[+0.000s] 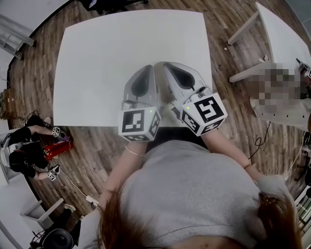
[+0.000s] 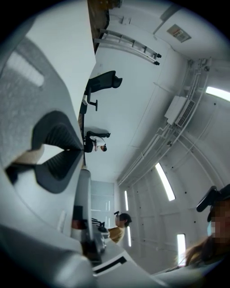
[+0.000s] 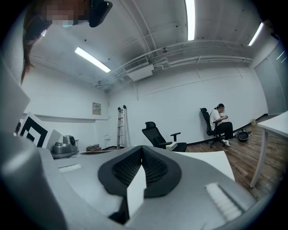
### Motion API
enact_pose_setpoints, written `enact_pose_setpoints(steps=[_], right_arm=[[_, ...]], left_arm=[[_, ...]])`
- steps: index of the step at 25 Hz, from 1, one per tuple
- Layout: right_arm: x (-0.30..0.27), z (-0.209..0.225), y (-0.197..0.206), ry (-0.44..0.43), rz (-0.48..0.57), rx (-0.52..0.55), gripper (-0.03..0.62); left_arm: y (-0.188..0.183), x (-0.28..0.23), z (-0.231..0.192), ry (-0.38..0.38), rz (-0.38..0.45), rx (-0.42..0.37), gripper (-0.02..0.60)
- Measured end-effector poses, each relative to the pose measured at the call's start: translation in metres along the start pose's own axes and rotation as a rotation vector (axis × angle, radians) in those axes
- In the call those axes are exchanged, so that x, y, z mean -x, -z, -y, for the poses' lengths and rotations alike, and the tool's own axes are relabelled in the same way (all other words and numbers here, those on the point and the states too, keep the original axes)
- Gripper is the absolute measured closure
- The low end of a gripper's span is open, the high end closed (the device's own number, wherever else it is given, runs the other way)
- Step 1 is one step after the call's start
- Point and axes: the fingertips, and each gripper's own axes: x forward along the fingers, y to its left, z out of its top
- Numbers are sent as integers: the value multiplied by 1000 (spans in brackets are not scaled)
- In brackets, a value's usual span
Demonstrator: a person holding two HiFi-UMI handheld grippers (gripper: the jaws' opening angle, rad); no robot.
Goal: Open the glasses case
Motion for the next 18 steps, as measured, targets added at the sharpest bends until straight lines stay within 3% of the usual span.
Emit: enact_pose_setpoints(steps=[8, 18], right_arm=[[43, -12, -7, -7, 41, 5, 591], [170, -41, 1, -60, 75, 30, 591]], left_arm=[[-7, 30, 41, -10, 49, -49, 580], [6, 117, 142, -85, 106, -81, 580]])
